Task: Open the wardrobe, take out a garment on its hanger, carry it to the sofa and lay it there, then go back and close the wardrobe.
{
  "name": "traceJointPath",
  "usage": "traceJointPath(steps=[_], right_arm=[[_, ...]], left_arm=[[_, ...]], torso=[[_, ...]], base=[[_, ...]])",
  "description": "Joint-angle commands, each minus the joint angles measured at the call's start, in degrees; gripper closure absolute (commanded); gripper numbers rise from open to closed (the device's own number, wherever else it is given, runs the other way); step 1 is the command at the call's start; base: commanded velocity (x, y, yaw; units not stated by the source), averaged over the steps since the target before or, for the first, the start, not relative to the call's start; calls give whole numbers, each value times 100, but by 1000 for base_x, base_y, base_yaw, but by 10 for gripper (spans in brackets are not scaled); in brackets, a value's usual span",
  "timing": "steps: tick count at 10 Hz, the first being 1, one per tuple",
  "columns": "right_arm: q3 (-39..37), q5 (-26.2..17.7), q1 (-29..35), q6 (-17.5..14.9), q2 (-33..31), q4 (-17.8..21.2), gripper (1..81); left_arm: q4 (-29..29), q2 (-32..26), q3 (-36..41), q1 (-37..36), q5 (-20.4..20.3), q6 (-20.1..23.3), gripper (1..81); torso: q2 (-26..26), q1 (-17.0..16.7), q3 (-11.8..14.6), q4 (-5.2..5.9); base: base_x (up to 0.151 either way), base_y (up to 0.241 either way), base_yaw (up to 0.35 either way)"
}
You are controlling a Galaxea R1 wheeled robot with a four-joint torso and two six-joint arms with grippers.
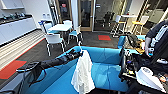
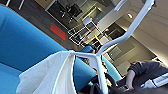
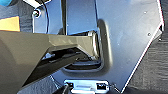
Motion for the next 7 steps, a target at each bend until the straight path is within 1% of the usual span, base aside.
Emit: traceJointPath(steps=[1, 2, 3, 4, 7], right_arm=[[46, -324, 82, -31, 56, -4, 10], [46, -324, 73, -31, 56, -4, 10], [46, -315, 47, -31, 47, -4, 10], [46, -315, 55, -31, 47, -4, 10], [46, -315, 55, -31, 47, -22, 10]], left_arm=[[399, -340, 195, -979, -178, -2, 811], [540, -411, 169, -858, -160, -2, 811], [863, -577, 152, -698, 33, -2, 811], [1022, -700, 91, -532, 77, -2, 811], [1147, -860, -253, -259, 77, 6, 811]], torso=[[0, 0, 0, 0], [0, 0, 0, 0], [0, 0, 0, 0], [0, 0, 0, 0], [0, 0, 0, 0]], base=[[0, 0, 0], [0, 0, 0], [0, 0, 0], [0, 0, 0], [0, 0, 0]])
